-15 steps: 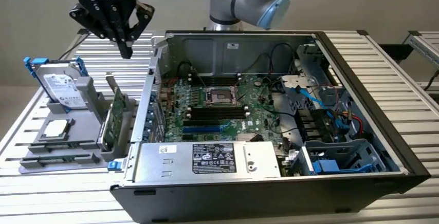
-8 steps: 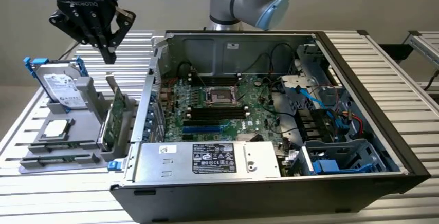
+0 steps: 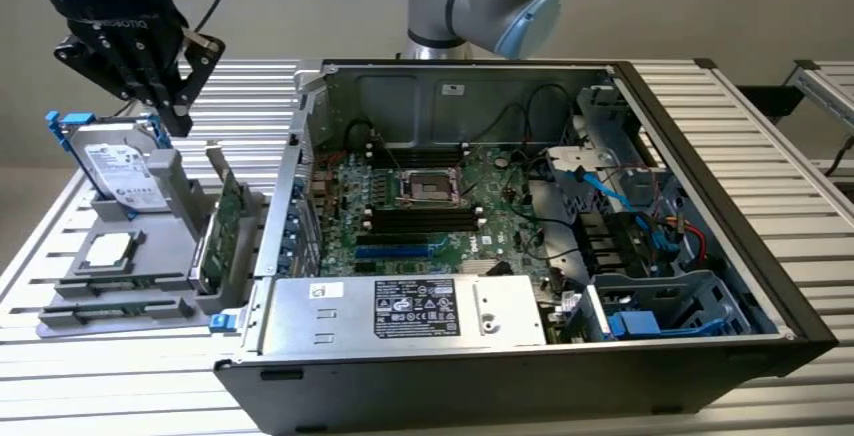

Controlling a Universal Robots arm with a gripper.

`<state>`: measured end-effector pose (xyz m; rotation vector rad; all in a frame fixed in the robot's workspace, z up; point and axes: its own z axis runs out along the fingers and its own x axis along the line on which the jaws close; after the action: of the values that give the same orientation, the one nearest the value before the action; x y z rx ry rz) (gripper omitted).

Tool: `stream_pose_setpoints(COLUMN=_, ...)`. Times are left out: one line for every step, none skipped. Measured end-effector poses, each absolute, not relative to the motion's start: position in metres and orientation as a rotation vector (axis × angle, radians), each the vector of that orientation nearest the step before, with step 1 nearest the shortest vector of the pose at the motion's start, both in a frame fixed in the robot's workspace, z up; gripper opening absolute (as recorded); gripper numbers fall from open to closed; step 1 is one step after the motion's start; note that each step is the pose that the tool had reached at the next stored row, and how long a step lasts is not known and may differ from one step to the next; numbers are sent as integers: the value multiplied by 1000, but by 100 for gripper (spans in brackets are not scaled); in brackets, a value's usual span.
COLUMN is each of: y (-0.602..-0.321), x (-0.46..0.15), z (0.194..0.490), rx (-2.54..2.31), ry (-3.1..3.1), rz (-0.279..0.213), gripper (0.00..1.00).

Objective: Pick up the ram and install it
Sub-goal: 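Reach for the ram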

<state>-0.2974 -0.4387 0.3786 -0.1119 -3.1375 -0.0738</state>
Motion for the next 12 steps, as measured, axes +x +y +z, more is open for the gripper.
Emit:
stream_pose_setpoints(y=-440, x=-301, z=377, rx=-112, ry=-3137, rz=-74, gripper=11)
stream_pose_setpoints(y=-440, x=-304, z=376, rx=-112, ry=-3135, rz=-74, gripper=11)
stream_pose_setpoints(y=-441, x=-306, z=375, rx=-112, ry=-3134, rz=-74, gripper=11)
stream_pose_setpoints(y=-442, x=-309, z=374, rx=-112, ry=-3133, rz=-73, gripper=11)
stream_pose_setpoints(y=-443, x=-311, z=373, rx=-112, ry=-3132, rz=-73, gripper=11)
stream_pose_setpoints(y=-444, x=-313, z=371, rx=-112, ry=-3131, rz=-73, gripper=11)
stream_pose_setpoints(y=-445, x=-316, z=370, rx=-112, ry=-3130, rz=-73, gripper=11)
stream_pose_setpoints(y=-446, x=-318, z=369, rx=-112, ry=-3129, rz=-73, gripper=11)
stream_pose_setpoints(y=-447, x=-320, z=368, rx=-112, ry=-3129, rz=-73, gripper=11)
stream_pose_setpoints(y=-448, x=-322, z=367, rx=-112, ry=-3128, rz=-73, gripper=11)
stream_pose_setpoints(y=-449, x=-324, z=366, rx=-112, ry=-3127, rz=-73, gripper=11)
stream_pose_setpoints(y=-450, x=-327, z=365, rx=-112, ry=-3126, rz=-73, gripper=11)
